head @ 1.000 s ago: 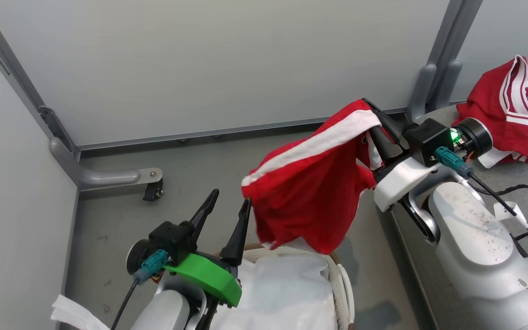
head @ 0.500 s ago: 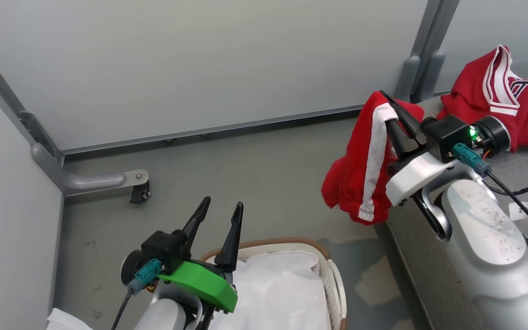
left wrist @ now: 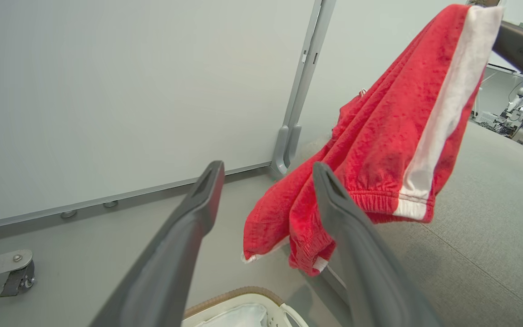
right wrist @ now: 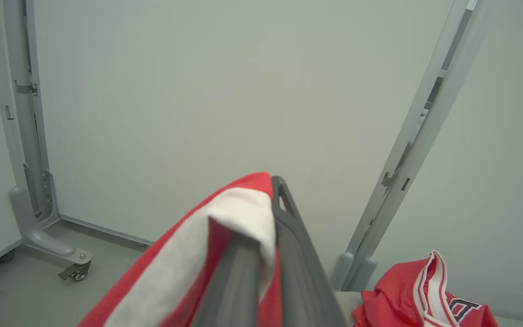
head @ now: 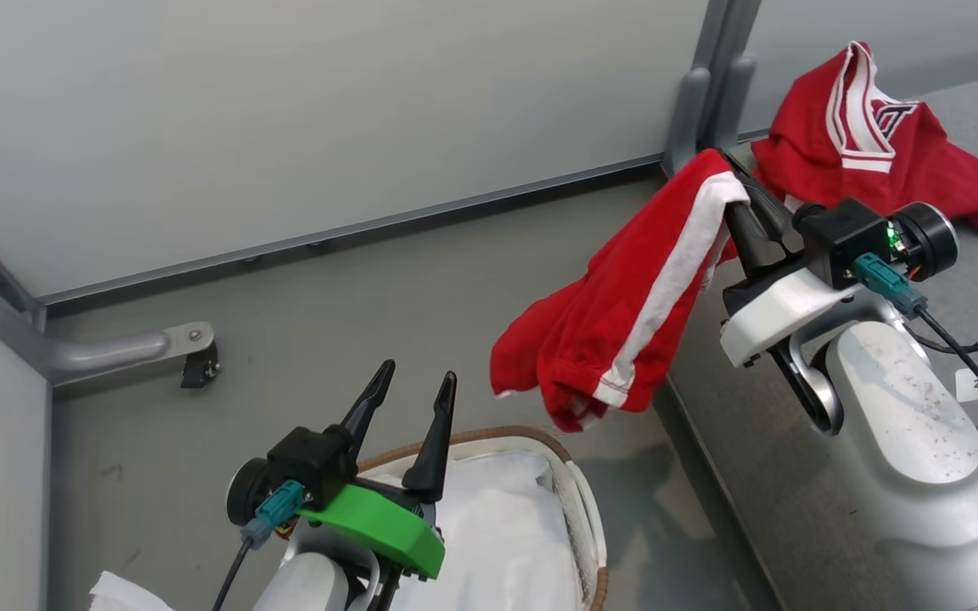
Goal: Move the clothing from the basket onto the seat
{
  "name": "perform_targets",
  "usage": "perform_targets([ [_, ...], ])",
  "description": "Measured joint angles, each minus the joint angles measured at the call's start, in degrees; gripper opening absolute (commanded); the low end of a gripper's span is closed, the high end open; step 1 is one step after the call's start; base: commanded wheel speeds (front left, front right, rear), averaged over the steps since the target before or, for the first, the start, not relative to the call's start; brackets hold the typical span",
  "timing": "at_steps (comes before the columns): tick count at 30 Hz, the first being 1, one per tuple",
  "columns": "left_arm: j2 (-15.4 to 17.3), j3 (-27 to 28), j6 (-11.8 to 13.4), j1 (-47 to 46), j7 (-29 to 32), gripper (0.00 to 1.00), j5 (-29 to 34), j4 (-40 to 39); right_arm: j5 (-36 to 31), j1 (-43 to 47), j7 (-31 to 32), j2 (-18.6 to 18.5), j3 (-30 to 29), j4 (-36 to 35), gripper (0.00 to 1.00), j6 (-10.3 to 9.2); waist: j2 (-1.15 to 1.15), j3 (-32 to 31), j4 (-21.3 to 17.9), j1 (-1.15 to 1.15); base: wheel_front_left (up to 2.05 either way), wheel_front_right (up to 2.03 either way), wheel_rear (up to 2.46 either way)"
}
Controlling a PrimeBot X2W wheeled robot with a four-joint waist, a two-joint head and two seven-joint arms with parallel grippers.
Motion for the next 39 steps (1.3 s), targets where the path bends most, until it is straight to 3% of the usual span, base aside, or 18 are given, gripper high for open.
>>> perform_targets([
  [16,-0.1,-1.8,0.0,-1.9,0.0,1.0,0.5,-1.1,-1.2,1.8,0.0,0.5,-5.1,-1.5,0.0,0.0,0.0,4.1,-10.0,0.0,0.0,0.0,0.0],
  [26,-0.1,-2.6,0.0,-3.2,0.0,1.0,0.8,-1.3,-2.2,1.4,0.0,0.3,-8.9,-3.3,0.0,0.0,0.0,7.9,-11.6,0.0,0.0,0.0,0.0],
  [35,0.1,-2.6,0.0,-5.3,0.0,1.0,1.4,-2.2,-5.3,-8.2,0.0,-4.8,-18.6,-8.4,0.0,0.0,0.0,11.5,-9.6,0.0,0.0,0.0,0.0],
  [39,0.6,-2.8,0.0,-7.0,0.0,1.0,2.0,-3.2,-5.3,-14.8,0.0,-9.6,-21.9,-8.8,0.0,0.0,0.0,14.0,-8.3,0.0,0.0,0.0,0.0],
])
